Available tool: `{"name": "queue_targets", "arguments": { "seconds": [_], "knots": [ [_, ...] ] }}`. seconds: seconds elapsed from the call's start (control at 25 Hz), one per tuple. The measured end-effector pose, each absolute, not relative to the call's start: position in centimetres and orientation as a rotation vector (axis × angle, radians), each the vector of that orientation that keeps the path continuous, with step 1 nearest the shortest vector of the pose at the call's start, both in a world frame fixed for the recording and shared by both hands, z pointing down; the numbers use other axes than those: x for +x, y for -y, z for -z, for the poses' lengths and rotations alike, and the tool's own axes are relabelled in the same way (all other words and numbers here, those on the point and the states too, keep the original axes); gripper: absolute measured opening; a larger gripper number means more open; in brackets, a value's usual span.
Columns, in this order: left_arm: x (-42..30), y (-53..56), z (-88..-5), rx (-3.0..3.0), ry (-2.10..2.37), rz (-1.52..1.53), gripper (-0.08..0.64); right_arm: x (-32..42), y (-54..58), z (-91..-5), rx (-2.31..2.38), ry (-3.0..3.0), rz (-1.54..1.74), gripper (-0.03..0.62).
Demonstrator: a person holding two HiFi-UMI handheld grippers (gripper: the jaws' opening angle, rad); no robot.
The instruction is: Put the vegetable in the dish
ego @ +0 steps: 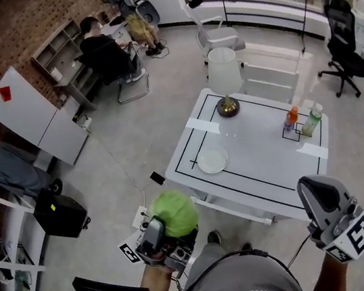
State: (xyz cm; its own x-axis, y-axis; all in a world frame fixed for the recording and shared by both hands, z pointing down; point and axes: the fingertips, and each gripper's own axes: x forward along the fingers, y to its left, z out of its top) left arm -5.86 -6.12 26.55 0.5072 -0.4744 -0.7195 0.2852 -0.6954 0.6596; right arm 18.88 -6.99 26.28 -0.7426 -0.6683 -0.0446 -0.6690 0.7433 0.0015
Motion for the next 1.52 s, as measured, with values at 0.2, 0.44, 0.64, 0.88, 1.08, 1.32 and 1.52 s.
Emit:
{"name": "queue_targets", "arguments": {
  "seconds": [0.2,0.44,0.64,0.88,1.08,1.32,1.52],
  "knots": [
    [-6.7,10.5,-28.1,1.955,0.143,1.23,0.276,18.0,10.2,-27.1,-1.175,-2.89,-0.016,0.008],
    [-7.7,15.7,-28.2,1.953,0.07,1.183,0.276,15.6,13.3,-26.6,-1.268,-2.902,-0.028,0.008],
    [-8.9,19.1,-29.2,1.952,0.022,1.12,0.276,12.6,15.6,-26.1,-1.309,-2.859,-0.017,0.008],
    [-8.5,22.1,-30.5,1.976,0.008,1.028,0.276,12.1,16.8,-27.8,-1.412,-2.849,0.063,0.008],
    [-7.8,24.6,-32.6,2.017,0.063,0.971,0.276,11.7,18.7,-28.1,-1.422,-2.825,0.142,0.008],
    [-6.5,27.2,-35.9,1.987,0.112,0.928,0.276,12.3,19.7,-29.7,-1.403,-2.872,0.148,0.008],
    [-5.1,28.4,-38.2,1.932,0.131,0.892,0.276,13.6,20.1,-31.1,-1.429,-2.904,0.163,0.008]
  ]
}}
